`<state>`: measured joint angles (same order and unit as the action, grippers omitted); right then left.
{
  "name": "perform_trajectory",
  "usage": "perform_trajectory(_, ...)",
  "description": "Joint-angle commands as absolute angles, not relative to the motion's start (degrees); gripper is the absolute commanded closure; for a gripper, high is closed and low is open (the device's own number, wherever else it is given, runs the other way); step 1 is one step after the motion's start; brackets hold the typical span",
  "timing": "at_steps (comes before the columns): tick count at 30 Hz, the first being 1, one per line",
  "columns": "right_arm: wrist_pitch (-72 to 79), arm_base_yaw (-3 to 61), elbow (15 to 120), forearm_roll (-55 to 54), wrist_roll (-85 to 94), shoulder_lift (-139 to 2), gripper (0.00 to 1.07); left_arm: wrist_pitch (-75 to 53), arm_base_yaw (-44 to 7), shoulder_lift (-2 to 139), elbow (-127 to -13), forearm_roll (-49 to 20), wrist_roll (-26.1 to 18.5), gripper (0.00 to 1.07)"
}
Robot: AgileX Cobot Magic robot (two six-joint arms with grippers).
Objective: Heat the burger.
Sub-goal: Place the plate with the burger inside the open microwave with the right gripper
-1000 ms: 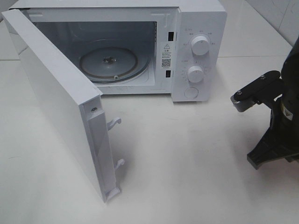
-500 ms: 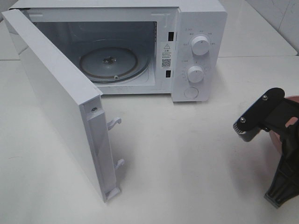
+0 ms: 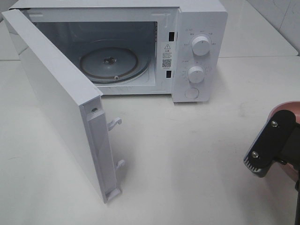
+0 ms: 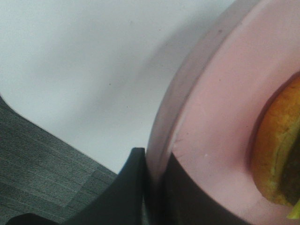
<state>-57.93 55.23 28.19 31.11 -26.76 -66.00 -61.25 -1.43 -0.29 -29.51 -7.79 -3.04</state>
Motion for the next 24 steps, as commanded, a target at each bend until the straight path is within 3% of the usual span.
perform_trajectory(1, -61.36, 58.79, 28.07, 35.98, -26.76, -64.8, 1.07, -61.13, -1.2, -1.32, -29.51, -7.73, -2.98, 0.09)
perform_trajectory(7, -61.02, 61.54, 28.07, 37.41, -22.8, -63.6, 1.07, -61.13, -1.2, -1.32, -29.51, -7.73, -2.98, 0.09)
perform_trajectory(24, -52.2, 61.65, 28.07, 38.39, -4.13, -63.6, 1.07, -61.13, -1.2, -1.32, -29.51, -7.73, -2.98, 0.09)
